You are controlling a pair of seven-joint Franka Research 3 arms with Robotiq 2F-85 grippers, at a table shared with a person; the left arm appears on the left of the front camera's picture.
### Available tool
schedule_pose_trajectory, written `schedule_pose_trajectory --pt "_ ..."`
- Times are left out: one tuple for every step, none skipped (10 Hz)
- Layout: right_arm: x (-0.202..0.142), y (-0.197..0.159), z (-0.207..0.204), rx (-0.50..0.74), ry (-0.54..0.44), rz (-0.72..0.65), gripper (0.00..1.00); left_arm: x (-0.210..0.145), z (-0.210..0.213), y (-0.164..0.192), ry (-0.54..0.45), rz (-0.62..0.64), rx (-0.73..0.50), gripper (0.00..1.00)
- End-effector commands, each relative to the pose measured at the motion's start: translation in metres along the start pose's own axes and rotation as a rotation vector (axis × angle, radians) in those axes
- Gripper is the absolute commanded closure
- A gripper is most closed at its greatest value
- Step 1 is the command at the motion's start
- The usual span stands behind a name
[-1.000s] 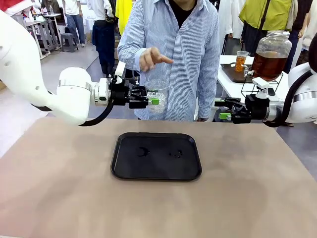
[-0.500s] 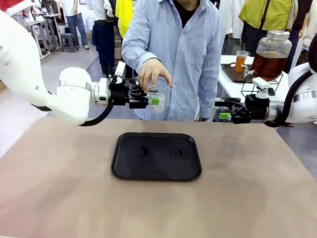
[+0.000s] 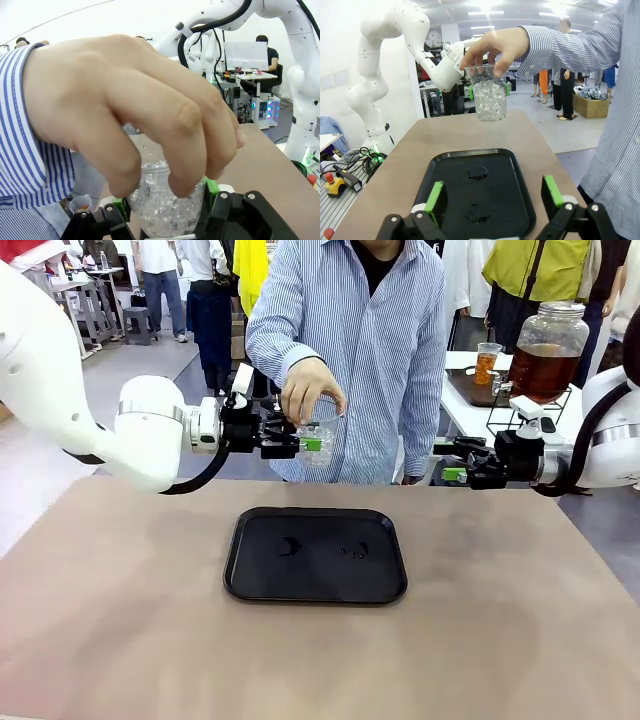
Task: Pour the drink into the iced cup.
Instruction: Open the gripper to release the iced cup you were holding.
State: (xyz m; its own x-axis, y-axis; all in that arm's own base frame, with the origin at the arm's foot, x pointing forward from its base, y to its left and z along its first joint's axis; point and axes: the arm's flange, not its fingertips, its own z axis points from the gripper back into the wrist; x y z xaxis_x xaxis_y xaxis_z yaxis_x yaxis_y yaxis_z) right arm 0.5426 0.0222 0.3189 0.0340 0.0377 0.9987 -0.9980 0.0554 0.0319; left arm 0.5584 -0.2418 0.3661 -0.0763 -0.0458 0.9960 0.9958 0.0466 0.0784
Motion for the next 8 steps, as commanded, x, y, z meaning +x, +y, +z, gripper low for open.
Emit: schedule_pose_trajectory --pt "0.0028 -0.0008 -0.0001 0.004 0.0 0.001 0.0 0.0017 -0.0013 -0.003 -0.001 -0.015 -0.004 0.31" --pt "0.0028 -0.0008 -0.0001 0.004 0.0 0.001 0.0 0.0017 -0.0013 -0.003 -0.001 -0.015 -0.004 0.31" --pt "0.0028 -0.0008 -0.0001 0.004 0.0 0.001 0.0 0.0017 -0.0013 -0.003 -0.001 -0.015 -0.004 0.31" --pt "0.0028 -0.0008 -0.0001 0.004 0.0 0.001 0.0 0.0017 -0.0013 -0.003 -0.001 -0.015 -0.004 0.31" --pt "0.0028 -0.0008 -0.0001 0.004 0.0 0.001 0.0 0.0017 -0.0013 -0.003 -0.001 -0.015 -0.004 0.31" --pt "0.0028 -0.0008 -0.0001 0.004 0.0 0.001 0.0 0.0017 -0.0013 -0.003 -0.001 -0.015 -0.004 0.31" --pt "0.0028 -0.0008 -0.0001 0.004 0.0 0.001 0.0 0.0017 -0.0013 -0.003 -0.001 -0.015 -0.004 0.31" --pt "0.0028 -0.0008 -0.0001 0.004 0.0 0.001 0.0 0.0017 -0.0013 -0.003 -0.001 -0.015 -0.004 0.31"
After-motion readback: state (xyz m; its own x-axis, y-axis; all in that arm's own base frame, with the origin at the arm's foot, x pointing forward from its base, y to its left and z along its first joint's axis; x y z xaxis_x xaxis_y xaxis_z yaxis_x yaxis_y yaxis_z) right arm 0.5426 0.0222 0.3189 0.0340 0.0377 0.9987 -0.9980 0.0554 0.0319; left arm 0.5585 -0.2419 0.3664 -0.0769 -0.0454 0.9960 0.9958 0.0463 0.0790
